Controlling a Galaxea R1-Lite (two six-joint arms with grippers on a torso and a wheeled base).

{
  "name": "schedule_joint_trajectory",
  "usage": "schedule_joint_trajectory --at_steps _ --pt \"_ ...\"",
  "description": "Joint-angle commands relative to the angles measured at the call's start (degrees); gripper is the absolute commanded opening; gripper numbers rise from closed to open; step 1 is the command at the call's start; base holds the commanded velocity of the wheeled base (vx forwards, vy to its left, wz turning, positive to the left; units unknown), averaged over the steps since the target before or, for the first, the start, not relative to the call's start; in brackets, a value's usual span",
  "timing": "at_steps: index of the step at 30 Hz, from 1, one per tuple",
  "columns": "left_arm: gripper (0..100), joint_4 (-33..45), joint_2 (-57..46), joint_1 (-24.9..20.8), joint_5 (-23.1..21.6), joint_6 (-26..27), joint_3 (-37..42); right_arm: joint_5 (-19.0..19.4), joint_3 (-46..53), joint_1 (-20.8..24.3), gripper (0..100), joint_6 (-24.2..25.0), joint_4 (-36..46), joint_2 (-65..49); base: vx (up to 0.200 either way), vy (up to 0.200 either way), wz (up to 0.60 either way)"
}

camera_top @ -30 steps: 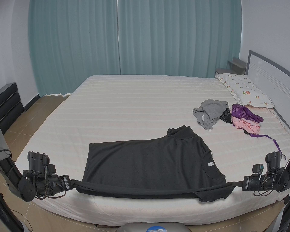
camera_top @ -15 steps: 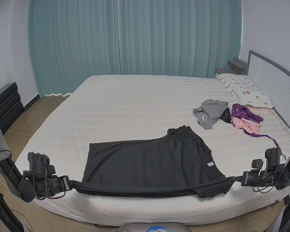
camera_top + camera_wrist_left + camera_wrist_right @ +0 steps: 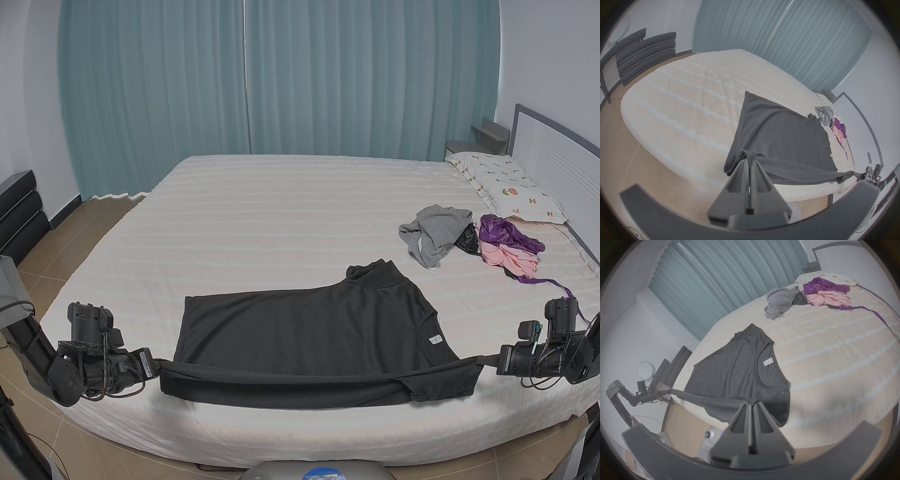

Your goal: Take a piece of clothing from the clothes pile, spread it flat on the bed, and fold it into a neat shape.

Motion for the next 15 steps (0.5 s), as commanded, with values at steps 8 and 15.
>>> schedule_joint_trajectory --at_steps 8,15 --pt "0 -0.3 4.6 -0.9 0.4 -0.2 -3.8 0.0 -5.8 0.1 0 0.0 0.1 7.1 0.0 0.0 0.0" --pt "0 0.0 5.6 -0.5 0.6 -1.9 -5.6 -0.2 -8.3 0.6 0 0.0 0.0 9.3 0.0 0.0 0.0"
